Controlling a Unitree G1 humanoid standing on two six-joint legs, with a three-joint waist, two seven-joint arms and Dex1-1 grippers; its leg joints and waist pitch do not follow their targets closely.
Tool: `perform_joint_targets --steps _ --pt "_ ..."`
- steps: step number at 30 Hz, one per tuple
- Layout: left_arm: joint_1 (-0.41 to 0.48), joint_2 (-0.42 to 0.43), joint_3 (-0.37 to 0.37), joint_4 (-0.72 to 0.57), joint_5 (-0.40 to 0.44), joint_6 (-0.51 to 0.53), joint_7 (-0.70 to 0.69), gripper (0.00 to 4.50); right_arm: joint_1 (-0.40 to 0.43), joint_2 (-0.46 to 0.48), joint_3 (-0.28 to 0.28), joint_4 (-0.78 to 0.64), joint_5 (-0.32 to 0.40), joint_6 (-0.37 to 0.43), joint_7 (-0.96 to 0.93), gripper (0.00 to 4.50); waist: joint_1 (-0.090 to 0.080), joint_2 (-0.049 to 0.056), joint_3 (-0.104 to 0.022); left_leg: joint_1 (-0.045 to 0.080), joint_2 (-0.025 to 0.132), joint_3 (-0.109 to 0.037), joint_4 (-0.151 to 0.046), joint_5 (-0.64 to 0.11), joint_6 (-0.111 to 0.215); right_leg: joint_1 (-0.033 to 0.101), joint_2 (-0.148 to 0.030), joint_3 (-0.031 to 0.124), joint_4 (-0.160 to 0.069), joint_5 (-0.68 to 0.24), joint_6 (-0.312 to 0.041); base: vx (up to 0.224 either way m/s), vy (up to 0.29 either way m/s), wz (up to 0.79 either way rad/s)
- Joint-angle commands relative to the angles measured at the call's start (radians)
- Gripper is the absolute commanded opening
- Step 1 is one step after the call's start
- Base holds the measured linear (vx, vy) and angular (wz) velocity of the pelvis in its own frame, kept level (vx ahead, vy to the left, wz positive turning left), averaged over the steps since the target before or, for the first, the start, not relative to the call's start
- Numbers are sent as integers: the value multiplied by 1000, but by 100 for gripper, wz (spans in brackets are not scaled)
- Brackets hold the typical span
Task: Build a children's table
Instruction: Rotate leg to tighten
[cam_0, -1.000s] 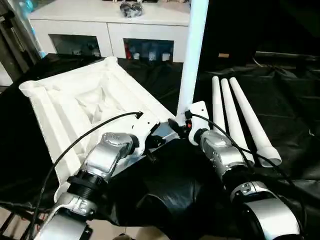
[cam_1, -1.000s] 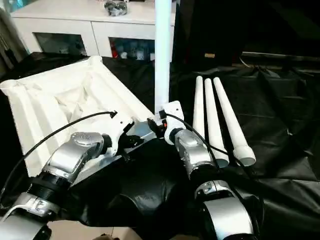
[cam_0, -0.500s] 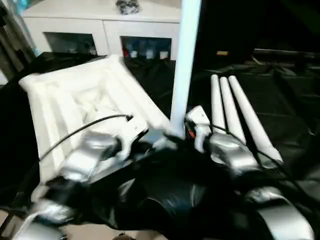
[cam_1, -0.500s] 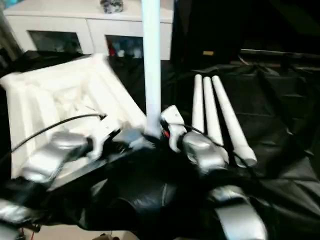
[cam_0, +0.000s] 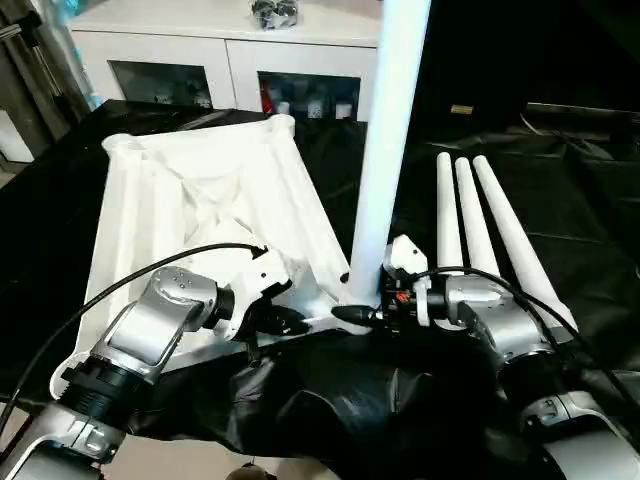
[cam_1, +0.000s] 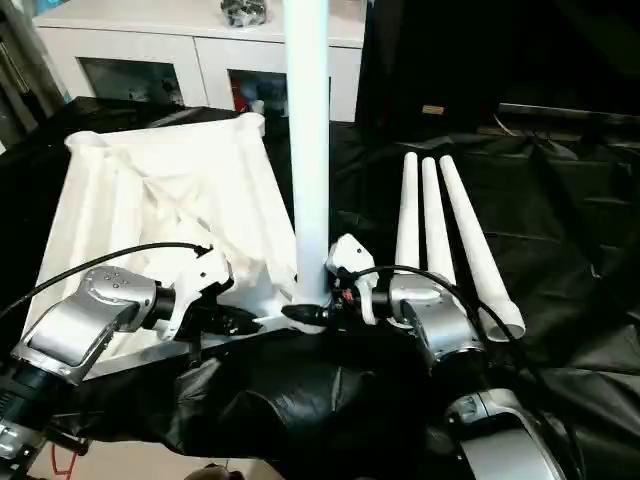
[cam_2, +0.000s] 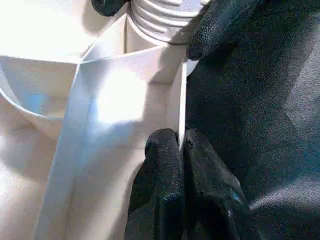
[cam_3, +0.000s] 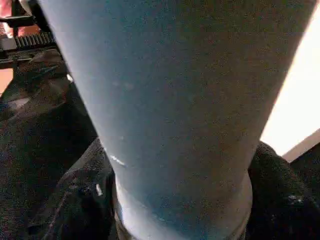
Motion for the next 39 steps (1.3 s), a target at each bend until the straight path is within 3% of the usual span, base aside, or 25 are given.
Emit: perform_joint_targets --steps 1,4,6,9,12,16,17,18,20,26,30,34,36,39 --pt "1 -21 -18 -27 -24 2 -7 0 13 20 28 -20 17 32 20 280 -3 1 -60 21 34 -5 -63 -179 43 46 -56 33 -61 -50 -256 0 0 0" --pt "-2 -36 -11 -17 -18 2 21 0 14 36 20 -13 15 45 -15 280 -3 1 -61 21 33 -5 -62 -172 43 46 -56 33 -60 -37 -258 0 0 0" --pt "-26 -92 17 32 1 4 124 0 -12 92 -18 64 -16 38 -204 280 -6 0 -57 21 32 -4 -65 -195 33 44 -57 35 -65 -76 -253 0 0 0" --pt "-57 -159 54 92 20 17 250 0 -43 150 -56 151 -47 37 -416 279 -20 -1 -54 25 30 -9 -73 -251 -19 44 -61 35 -76 -204 -226 0 0 0" --pt "-113 -268 106 182 44 35 443 0 -91 248 -123 273 -44 56 -720 278 -30 2 -51 25 28 -8 -73 -275 -27 39 -60 38 -82 -239 -210 0 0 0" --pt "-137 -328 118 210 52 32 525 0 -117 299 -136 331 -52 55 -841 278 -25 2 -53 28 28 -10 -74 -294 -29 35 -63 38 -90 -286 -184 0 0 0" --pt "-137 -330 118 211 53 32 526 0 -118 301 -135 333 -53 53 -842 278 -27 1 -54 24 27 -10 -75 -282 -25 37 -60 36 -88 -260 -177 0 0 0" --pt "-141 -353 117 215 55 24 535 0 -130 319 -135 357 -64 31 -840 313 -27 0 -55 23 28 -10 -74 -275 -20 37 -60 37 -86 -238 -180 0 0 0" --pt "-131 -355 104 201 54 12 510 0 -136 329 -142 357 -50 24 -794 334 -26 1 -56 21 28 -10 -74 -268 -13 38 -59 36 -84 -217 -182 0 0 0" --pt "-94 -304 63 148 37 0 404 0 -147 309 -121 346 -62 -35 -720 396 -31 1 -58 17 30 -10 -74 -249 3 43 -59 34 -78 -158 -202 0 0 0" --pt "-58 -229 35 100 25 -18 297 0 -121 238 -53 268 -64 -88 -497 396 -43 2 -62 13 29 -8 -66 -192 38 51 -57 32 -68 -48 -234 0 0 0" --pt "-45 -189 29 79 18 -21 239 0 -102 189 -38 216 -43 -84 -352 396 -43 3 -61 15 31 -7 -65 -182 59 50 -56 31 -66 -22 -255 0 0 0" --pt "-38 -160 23 65 11 -19 198 0 -86 152 -23 180 -32 -77 -262 396 -41 3 -60 17 33 -6 -65 -192 63 50 -55 30 -66 -34 -266 0 0 0" --pt "-28 -114 15 44 -3 -14 135 0 -58 95 1 125 -12 -55 -124 396 -25 2 -59 19 36 -4 -63 -188 70 49 -54 30 -64 -35 -267 0 0 0"
